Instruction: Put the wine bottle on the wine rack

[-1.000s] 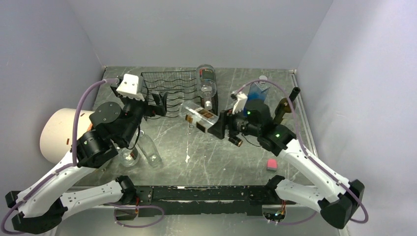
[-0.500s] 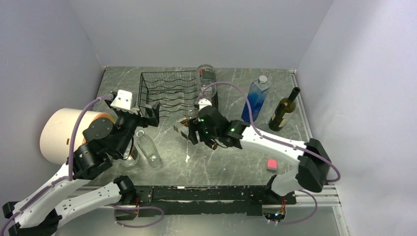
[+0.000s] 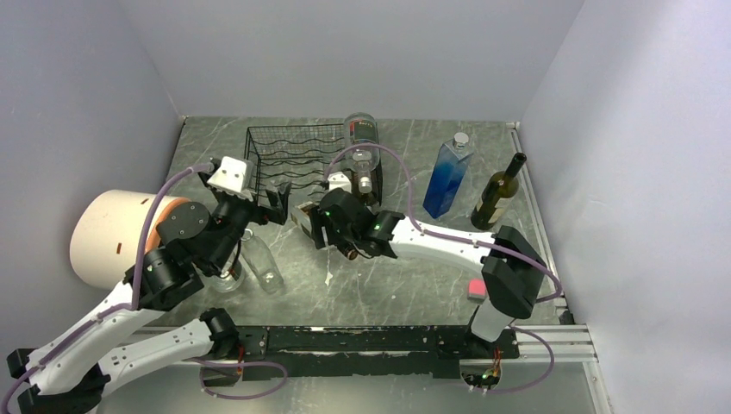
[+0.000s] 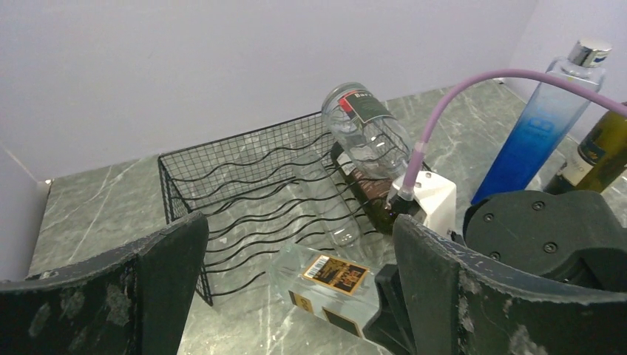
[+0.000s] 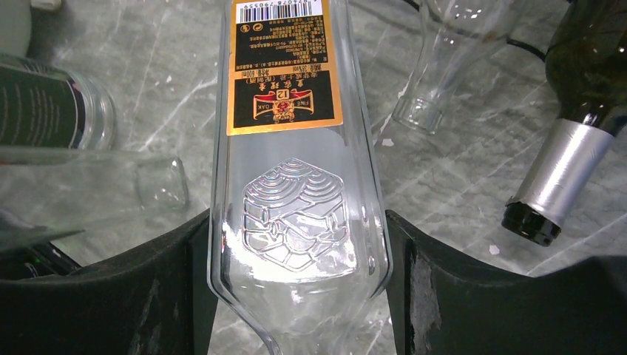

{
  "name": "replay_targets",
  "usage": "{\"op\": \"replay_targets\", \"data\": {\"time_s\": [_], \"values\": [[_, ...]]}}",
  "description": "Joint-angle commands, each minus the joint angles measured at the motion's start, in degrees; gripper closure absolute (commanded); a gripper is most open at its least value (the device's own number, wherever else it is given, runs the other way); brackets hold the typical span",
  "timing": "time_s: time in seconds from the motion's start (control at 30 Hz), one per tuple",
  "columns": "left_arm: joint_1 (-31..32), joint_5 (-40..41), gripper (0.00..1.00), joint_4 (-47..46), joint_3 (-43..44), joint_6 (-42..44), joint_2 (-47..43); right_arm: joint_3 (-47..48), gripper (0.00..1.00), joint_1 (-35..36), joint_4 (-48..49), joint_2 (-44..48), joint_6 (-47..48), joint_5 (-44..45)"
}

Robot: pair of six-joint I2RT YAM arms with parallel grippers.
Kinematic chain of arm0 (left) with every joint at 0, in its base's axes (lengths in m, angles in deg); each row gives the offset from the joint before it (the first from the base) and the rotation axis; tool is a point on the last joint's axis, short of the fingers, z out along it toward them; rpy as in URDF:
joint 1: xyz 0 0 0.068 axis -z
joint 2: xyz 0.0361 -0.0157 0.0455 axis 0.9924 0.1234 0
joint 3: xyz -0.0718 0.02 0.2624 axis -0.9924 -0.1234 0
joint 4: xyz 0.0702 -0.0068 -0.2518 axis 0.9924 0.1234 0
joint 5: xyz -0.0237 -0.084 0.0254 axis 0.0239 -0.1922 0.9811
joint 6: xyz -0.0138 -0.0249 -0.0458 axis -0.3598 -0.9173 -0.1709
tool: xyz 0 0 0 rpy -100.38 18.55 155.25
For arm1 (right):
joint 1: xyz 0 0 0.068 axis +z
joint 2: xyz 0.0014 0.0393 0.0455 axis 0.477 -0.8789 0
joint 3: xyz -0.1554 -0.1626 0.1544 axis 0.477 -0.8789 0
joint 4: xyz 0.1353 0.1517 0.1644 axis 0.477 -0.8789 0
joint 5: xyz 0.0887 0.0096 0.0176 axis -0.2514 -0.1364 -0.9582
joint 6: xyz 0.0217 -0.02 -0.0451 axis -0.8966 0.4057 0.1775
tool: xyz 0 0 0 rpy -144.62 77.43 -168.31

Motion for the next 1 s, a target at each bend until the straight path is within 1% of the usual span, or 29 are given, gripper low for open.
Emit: {"op": "replay_targets", "data": {"time_s": [0.0, 0.3, 0.47, 0.57, 0.67, 0.83, 0.97], "values": [[0.0, -3.0, 0.02, -0.5, 0.9, -0.6, -1.1, 4.5, 1.0, 0.1, 11.2, 0.4, -3.7, 5.0], [-0.1, -5.9, 0.01, -0.5, 0.8, -0.6, -0.5, 4.2, 1.0, 0.1, 15.6, -2.0, -6.5, 9.6], [-0.1, -5.1, 0.0, -0.2, 1.4, -1.0, 0.9, 2.3, 1.0, 0.9, 22.6, -4.1, -6.7, 14.6], [-0.1, -3.9, 0.0, 0.5, 2.0, -1.9, 1.6, 2.1, 1.0, 1.2, 25.9, -6.3, -7.0, 17.6], [-0.1, -2.9, 0.0, 0.6, 1.9, -2.2, 1.7, 1.8, 1.0, 1.6, 31.4, -9.0, -5.7, 20.6], [-0.1, -1.6, 0.0, 1.1, 2.3, -2.5, 1.4, 4.3, 1.0, 1.7, 36.4, -14.3, -5.8, 26.5], [-0.1, -0.2, 0.0, 1.8, 3.0, -3.0, 0.4, 8.3, 1.0, 1.7, 37.5, -19.0, -7.7, 30.3]]}}
